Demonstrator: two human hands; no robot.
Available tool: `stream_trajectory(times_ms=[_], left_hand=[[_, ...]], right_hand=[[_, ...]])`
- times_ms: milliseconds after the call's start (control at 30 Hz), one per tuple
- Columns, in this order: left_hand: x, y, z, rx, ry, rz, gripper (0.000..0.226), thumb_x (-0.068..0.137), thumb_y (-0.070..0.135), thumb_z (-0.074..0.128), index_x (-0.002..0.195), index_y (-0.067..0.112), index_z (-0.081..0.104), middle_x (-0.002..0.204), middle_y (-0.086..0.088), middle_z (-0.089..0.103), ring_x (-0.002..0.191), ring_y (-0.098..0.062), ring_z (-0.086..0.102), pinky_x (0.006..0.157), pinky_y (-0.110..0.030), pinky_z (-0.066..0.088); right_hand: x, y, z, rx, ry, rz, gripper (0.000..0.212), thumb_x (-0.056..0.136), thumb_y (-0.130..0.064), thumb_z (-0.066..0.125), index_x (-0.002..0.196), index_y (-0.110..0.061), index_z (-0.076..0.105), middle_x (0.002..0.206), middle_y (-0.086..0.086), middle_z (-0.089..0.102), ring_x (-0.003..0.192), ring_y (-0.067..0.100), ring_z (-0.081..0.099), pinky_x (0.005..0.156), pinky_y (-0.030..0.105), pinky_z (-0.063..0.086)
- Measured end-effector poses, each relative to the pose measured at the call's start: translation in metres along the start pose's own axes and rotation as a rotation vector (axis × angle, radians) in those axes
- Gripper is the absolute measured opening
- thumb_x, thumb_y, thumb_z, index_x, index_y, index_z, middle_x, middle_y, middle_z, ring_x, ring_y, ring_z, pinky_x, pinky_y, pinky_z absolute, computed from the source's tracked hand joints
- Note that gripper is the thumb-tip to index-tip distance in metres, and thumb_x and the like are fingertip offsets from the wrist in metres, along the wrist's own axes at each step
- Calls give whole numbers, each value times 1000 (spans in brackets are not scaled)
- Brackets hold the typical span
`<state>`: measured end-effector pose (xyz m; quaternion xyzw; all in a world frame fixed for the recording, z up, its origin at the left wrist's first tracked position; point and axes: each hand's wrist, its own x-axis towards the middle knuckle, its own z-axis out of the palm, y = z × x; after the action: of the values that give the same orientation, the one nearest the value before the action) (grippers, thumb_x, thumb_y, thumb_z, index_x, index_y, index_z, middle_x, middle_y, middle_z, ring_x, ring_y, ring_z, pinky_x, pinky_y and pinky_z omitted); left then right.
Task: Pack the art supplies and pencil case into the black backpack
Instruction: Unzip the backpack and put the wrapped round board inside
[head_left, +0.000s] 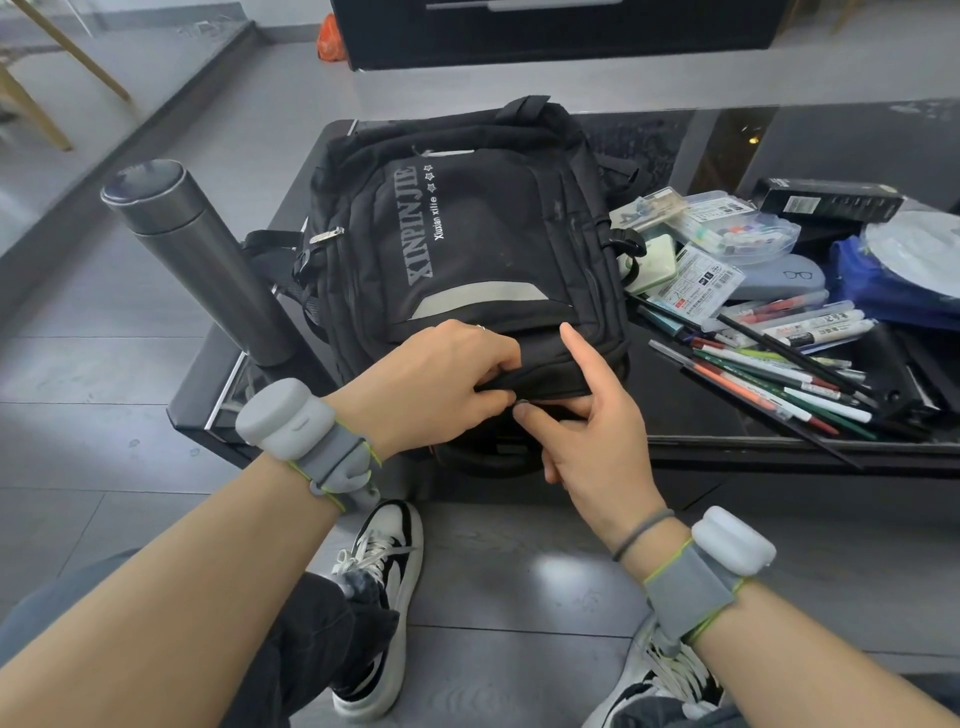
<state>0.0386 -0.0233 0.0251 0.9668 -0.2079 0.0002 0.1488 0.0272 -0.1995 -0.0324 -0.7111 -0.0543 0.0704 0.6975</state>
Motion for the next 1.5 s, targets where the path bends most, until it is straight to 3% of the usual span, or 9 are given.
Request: stream_trajectory(times_ms=[233, 533, 667, 933, 1067, 1133, 1300, 1500], left_hand=[[2, 0, -1, -21, -38, -17, 31, 89, 28, 67, 75, 32, 39, 61, 10, 42, 66, -8, 42, 64, -31, 32], [2, -5, 0, 15, -39, 20, 24, 91, 33, 63, 80, 31, 42, 70, 8, 50, 74, -16, 46, 68, -37, 43], [2, -6, 1, 10, -31, 29, 21, 92, 35, 62, 82, 31, 44, 72, 10, 49, 75, -16, 46, 69, -36, 43], [1, -5, 2, 11, -56, 20, 25, 93, 35, 62, 80, 31, 41, 74, 10, 50, 77, -18, 50, 71, -39, 47], [0, -10, -2, 44, -42, -2, 23, 92, 34, 63, 83, 31, 41, 77, 8, 53, 78, -19, 51, 73, -41, 49], [-1, -15, -7, 31, -35, -16, 24, 91, 32, 64, 81, 30, 42, 71, 7, 52, 73, -17, 48, 71, -41, 49], [-2, -8, -6, 76, -64, -20, 21, 87, 31, 64, 80, 27, 44, 69, 8, 47, 72, -16, 46, 68, -39, 49], [7, 10, 8, 86, -54, -61, 33, 94, 58, 48, 87, 25, 50, 79, 10, 49, 83, -17, 53, 69, -35, 42]], right_hand=[[0, -1, 5, -22, -27, 4, 79, 83, -6, 72, 142, -48, 40, 71, 17, 70, 37, 28, 51, 44, 25, 43], [0, -2, -4, 22, 58, -27, 74, 81, -4, 76, 136, -45, 47, 74, 5, 75, 36, 19, 41, 43, 25, 38], [1, 0, -6, -13, 111, -65, 66, 79, -9, 78, 125, -50, 54, 82, 0, 77, 40, 14, 46, 56, 24, 42], [-6, 2, -8, -63, 149, -67, 53, 81, -9, 78, 124, -35, 61, 83, -7, 77, 47, 12, 49, 56, 25, 49], [6, -2, -22, 88, 257, -4, 45, 81, -3, 76, 119, -25, 64, 78, -1, 74, 43, 11, 42, 47, 21, 38], [11, -6, -35, 139, 296, 34, 49, 82, -2, 74, 123, -25, 61, 80, 1, 74, 40, 14, 38, 39, 21, 34], [8, -9, -42, 64, 166, 59, 64, 82, 0, 72, 135, -29, 50, 79, -2, 67, 39, 17, 40, 37, 21, 33], [14, -11, -40, -6, 100, 30, 76, 81, -2, 74, 145, -29, 43, 81, 3, 67, 42, 19, 44, 39, 21, 37]])
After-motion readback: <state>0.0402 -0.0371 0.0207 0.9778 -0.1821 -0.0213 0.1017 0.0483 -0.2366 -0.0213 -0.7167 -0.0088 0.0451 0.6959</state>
